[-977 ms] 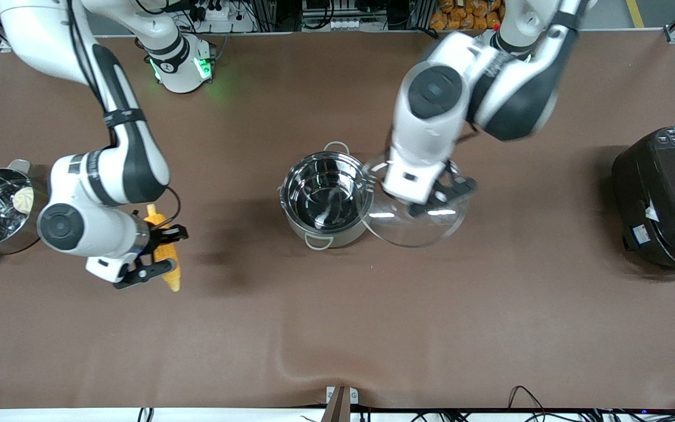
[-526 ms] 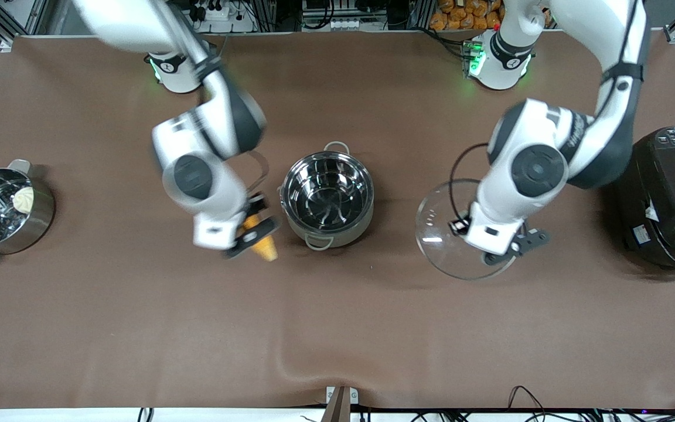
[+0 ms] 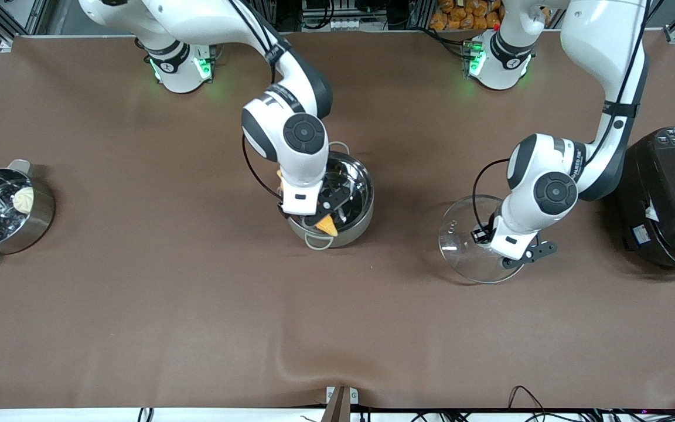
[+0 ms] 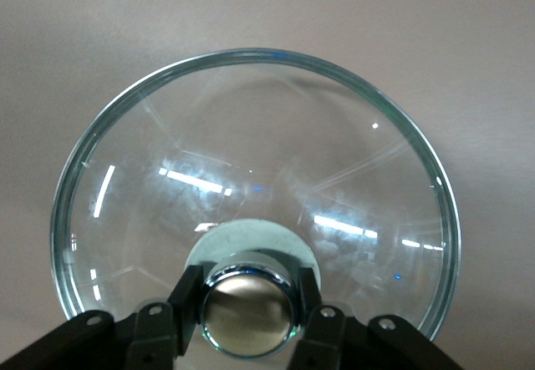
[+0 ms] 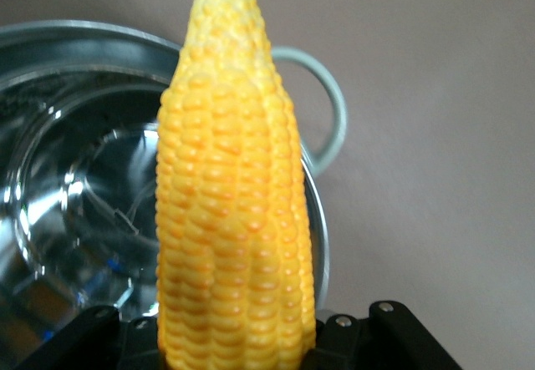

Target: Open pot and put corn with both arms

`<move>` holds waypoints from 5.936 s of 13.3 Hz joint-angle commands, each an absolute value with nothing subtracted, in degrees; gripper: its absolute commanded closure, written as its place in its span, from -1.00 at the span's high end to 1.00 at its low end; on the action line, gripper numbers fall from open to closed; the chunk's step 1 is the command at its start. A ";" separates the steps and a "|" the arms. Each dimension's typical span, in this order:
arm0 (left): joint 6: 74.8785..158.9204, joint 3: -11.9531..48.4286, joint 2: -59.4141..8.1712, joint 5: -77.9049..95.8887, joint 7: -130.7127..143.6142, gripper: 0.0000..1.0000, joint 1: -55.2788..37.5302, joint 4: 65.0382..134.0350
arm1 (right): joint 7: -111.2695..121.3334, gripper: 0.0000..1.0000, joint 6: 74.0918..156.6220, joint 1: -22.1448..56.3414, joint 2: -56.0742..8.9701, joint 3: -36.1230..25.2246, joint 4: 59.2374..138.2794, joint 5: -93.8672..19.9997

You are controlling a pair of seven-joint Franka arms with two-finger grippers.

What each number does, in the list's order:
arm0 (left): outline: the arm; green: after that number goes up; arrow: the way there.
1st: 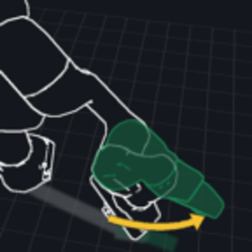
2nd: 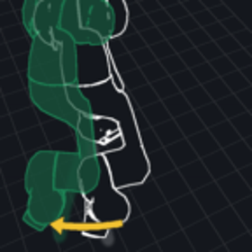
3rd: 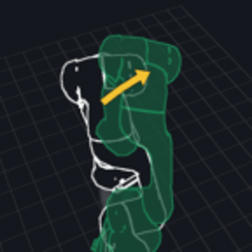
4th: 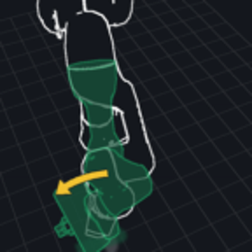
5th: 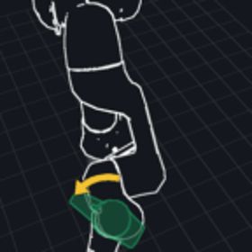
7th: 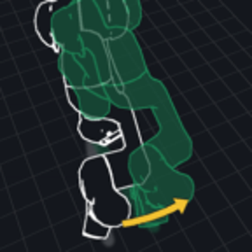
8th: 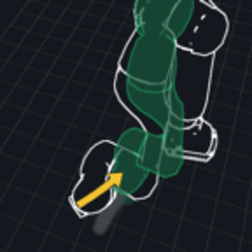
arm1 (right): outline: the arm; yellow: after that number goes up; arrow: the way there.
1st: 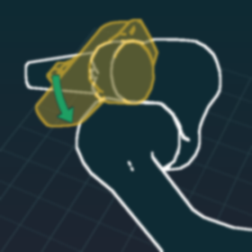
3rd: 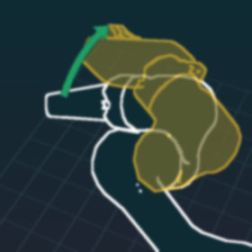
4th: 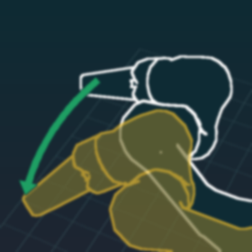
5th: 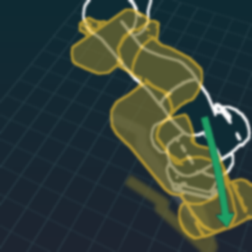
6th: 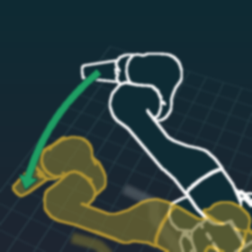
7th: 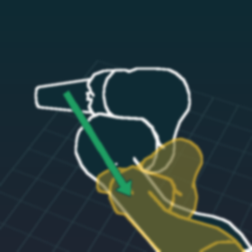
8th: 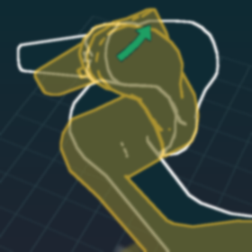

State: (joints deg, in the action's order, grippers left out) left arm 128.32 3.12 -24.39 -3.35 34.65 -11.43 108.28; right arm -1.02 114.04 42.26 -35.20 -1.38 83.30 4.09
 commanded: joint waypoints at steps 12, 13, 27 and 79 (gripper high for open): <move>137.46 3.96 -23.73 -4.31 32.78 -1.00 -8.88 118.04 | -12.04 1.00 113.03 48.52 -38.05 -1.93 82.79 5.36; 137.46 3.96 -23.82 -4.31 32.78 -0.73 -8.88 117.95 | -12.04 1.00 112.85 48.52 -37.97 -1.93 82.79 5.36; 124.58 3.34 -14.50 -4.31 27.35 1.00 -8.01 104.79 | -11.87 1.00 103.89 40.54 -29.46 -3.60 81.91 4.31; 88.86 4.65 -2.11 -0.35 5.70 1.00 -2.11 88.51 | 1.58 1.00 89.12 -4.48 4.31 2.55 97.91 -1.76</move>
